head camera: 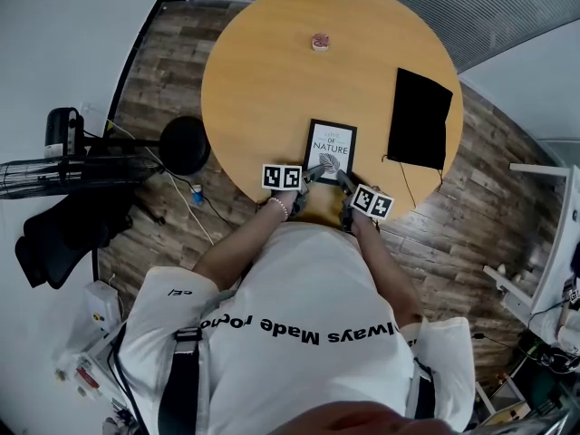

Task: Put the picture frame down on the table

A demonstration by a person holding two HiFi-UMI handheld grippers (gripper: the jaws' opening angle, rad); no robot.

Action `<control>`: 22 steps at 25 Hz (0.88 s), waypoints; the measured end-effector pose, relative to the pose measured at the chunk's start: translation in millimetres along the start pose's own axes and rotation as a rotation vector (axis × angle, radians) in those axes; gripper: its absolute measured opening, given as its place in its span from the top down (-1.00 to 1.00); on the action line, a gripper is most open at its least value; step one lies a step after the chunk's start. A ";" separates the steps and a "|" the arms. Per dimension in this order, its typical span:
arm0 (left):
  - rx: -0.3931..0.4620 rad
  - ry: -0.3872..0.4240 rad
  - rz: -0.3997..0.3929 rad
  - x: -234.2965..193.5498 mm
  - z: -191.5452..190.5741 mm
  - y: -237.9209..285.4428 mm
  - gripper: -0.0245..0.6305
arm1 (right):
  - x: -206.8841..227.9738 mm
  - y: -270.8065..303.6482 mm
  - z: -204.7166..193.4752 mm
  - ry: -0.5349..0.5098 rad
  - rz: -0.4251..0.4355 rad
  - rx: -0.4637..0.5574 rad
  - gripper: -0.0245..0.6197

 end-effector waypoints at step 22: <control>-0.048 0.035 0.055 -9.7 -6.5 13.9 0.31 | 13.4 6.8 -6.1 -0.010 -0.046 -0.056 0.40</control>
Point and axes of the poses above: the fingertips, and each gripper's own axes: y forward along the fingers, x to its right, z out of its top, the point moved 5 cm from there along -y, backward along the fingers, and after that the axes turned 14 degrees about z, right-handed, at the moved point
